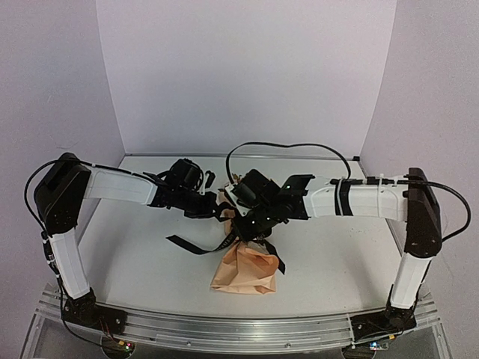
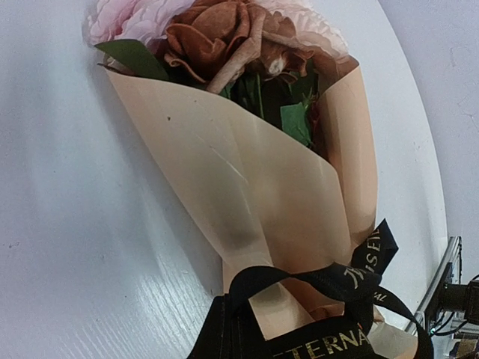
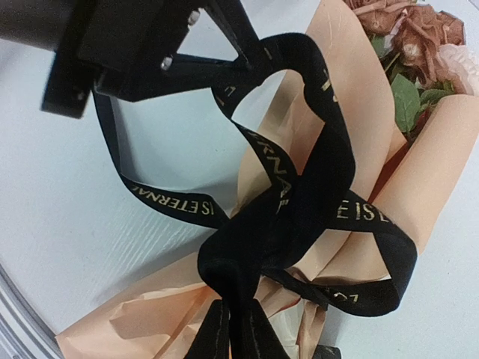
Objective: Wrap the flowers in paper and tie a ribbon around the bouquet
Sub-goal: Cross the half-tied ribbon over the folded bouquet.
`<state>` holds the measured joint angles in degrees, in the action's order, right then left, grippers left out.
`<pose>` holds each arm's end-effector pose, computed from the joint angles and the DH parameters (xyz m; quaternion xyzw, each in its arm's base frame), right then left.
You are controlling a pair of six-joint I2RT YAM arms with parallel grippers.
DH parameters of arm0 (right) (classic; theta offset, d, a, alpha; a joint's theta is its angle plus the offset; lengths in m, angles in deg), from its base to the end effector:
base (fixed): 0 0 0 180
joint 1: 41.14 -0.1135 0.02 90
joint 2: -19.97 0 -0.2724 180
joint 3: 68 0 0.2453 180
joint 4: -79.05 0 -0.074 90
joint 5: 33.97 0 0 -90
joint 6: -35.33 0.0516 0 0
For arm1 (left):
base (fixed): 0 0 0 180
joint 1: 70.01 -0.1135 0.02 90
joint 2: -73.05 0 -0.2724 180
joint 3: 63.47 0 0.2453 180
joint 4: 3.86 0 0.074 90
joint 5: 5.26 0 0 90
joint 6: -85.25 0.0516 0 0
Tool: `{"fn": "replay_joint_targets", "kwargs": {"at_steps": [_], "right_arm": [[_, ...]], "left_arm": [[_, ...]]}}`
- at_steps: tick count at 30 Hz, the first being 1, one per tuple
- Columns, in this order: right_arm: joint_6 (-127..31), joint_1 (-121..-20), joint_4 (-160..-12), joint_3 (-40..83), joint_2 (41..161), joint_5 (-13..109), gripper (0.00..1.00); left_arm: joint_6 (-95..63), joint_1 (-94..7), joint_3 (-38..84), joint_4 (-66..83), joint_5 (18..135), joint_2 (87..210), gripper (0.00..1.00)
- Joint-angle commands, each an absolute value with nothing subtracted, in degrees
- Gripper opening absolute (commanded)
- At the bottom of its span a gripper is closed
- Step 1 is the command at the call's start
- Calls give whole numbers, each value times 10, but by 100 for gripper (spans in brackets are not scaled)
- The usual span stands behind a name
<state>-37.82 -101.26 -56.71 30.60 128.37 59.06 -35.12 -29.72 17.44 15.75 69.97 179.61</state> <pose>0.2123 0.3640 0.2286 -0.3430 0.8869 0.1723 0.2572 0.3012 -0.2726 0.1804 0.1280 0.9094 -0.3152 0.2392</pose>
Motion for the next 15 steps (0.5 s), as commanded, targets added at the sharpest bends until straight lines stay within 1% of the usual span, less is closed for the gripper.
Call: {"fn": "replay_joint_targets", "kwargs": {"at_steps": [1,5,10,15], "right_arm": [[-366,-1015,-562,282,1250,600,10],[-360,-1016,-559,258,1239,600,10],[-350,-1015,-558,226,1224,604,3],[-335,-1016,-558,201,1210,622,1]], "left_arm": [[-359,-303,165,137,708,1759,0],[-361,-306,156,132,709,1754,0],[-361,-308,147,127,707,1749,0],[-360,-311,136,127,707,1743,0]]}}
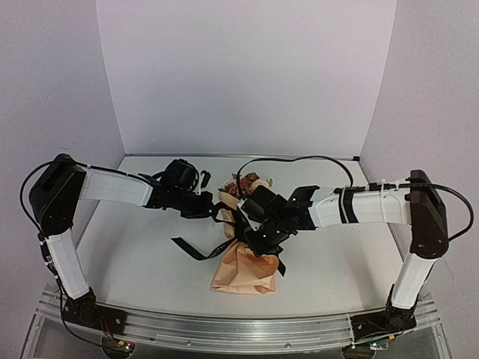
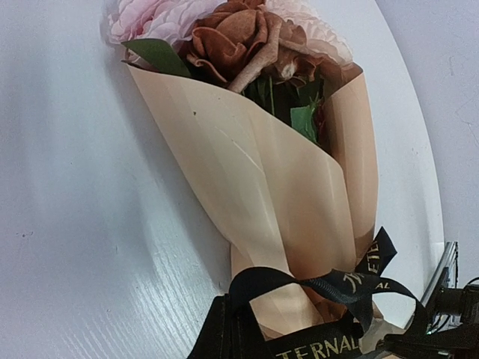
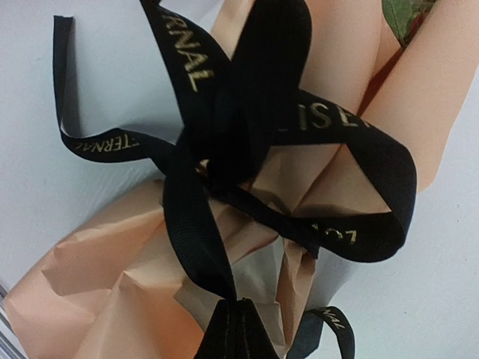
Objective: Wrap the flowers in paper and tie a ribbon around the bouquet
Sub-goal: Cross the half-tied ribbon over the folded bouquet.
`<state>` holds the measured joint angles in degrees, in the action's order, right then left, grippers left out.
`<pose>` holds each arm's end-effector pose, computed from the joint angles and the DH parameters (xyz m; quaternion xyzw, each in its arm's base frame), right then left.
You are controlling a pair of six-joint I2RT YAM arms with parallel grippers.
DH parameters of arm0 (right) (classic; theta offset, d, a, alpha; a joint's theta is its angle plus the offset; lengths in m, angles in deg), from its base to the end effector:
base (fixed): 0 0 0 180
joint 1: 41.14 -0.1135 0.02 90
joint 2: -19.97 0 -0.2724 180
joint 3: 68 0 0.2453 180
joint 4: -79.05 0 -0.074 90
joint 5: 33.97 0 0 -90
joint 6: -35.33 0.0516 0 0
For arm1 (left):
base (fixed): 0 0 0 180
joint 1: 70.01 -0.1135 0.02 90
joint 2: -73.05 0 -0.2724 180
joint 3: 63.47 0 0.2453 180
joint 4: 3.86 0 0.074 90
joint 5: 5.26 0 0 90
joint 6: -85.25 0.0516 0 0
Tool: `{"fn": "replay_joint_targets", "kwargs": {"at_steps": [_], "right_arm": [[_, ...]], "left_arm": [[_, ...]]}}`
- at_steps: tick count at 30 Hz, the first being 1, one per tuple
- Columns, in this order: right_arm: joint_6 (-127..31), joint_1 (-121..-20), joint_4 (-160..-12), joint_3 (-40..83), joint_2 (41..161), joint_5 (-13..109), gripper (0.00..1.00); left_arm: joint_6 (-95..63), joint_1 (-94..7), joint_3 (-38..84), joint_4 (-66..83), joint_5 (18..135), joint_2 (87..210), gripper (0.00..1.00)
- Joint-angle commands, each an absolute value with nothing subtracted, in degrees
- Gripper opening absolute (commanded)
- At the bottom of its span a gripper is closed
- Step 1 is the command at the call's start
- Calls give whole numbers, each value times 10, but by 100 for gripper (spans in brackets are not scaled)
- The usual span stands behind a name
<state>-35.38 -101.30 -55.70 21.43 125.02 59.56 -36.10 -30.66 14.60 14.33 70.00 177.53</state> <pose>0.1958 0.3350 0.2009 -0.3305 0.9092 0.1377 0.2124 0.2979 -0.2613 0.1811 0.1132 0.9092 -0.3180 0.2437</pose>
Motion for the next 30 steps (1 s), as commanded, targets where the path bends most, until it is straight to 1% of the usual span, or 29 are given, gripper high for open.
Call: {"fn": "replay_joint_targets", "kwargs": {"at_steps": [1,20,24,28,30], "right_arm": [[-331,-1016,-558,196,1207,626,0],[-294,-1006,-571,149,1184,651,0],[-291,-1005,-580,150,1185,648,0],[-288,-1005,-593,155,1186,640,0],[-289,-1004,-596,162,1187,638,0]], "left_arm": [[-360,-312,132,126,708,1741,0],[-382,-318,24,106,712,1676,0],[-399,-318,-4,77,706,1667,0],[-416,-318,-28,48,692,1656,5],[-421,-317,-37,33,684,1649,9]]}}
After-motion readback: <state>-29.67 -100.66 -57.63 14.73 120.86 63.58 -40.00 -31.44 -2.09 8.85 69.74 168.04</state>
